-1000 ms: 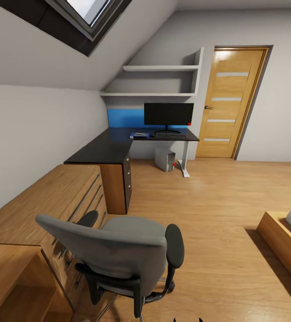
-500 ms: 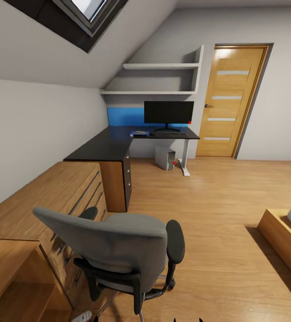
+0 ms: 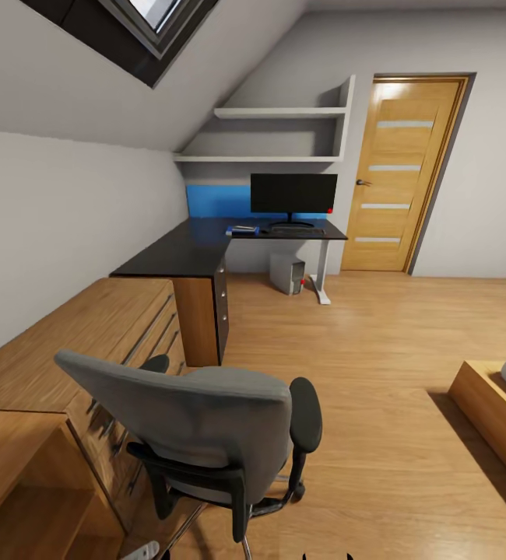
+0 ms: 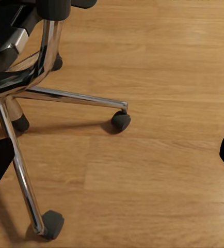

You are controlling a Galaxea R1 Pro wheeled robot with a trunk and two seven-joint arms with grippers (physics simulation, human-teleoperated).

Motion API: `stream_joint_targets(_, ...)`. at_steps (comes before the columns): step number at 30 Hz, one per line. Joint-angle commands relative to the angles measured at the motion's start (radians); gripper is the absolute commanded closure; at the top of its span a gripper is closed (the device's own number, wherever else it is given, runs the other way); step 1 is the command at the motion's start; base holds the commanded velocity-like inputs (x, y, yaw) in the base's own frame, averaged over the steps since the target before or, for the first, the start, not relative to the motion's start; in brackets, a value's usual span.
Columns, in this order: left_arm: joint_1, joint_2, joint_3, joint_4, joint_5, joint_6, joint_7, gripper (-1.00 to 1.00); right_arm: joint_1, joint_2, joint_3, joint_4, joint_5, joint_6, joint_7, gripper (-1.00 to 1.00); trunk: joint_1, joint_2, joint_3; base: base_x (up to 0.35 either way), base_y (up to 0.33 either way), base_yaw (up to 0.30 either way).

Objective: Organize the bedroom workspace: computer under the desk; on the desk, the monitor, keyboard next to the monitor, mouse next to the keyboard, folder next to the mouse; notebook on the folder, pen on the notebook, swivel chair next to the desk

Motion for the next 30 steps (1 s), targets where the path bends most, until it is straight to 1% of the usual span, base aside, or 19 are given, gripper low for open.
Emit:
stream_joint_targets(1,-0.001,0.001,-0.006,0.000,0.010,-0.005,0.004,-1.00,-0.001,0.000,0.009,0.001,-0.007,-0.003,-0.005,-1.00,0.000,0.000,-0.001,0.000,0.000,0.000)
stream_joint_targets(8,-0.001,0.000,-0.006,0.001,0.010,-0.006,0.002,-1.00,-0.001,0.000,0.009,0.000,-0.007,-0.003,-0.005,-1.00,0.000,0.000,-0.001,0.000,0.000,-0.010)
stream_joint_targets(12,-0.001,0.000,-0.005,0.001,0.010,-0.007,0.001,-1.00,-0.001,-0.001,0.009,0.000,-0.007,-0.003,-0.005,-1.00,0.000,0.000,-0.001,0.000,0.000,-0.120)
stream_joint_targets(30,-0.001,0.001,-0.004,0.003,0.010,-0.008,0.001,-1.00,-0.001,-0.001,0.009,0.000,-0.007,-0.003,-0.005,-1.00,0.000,0.000,-0.001,0.000,0.000,-0.233)
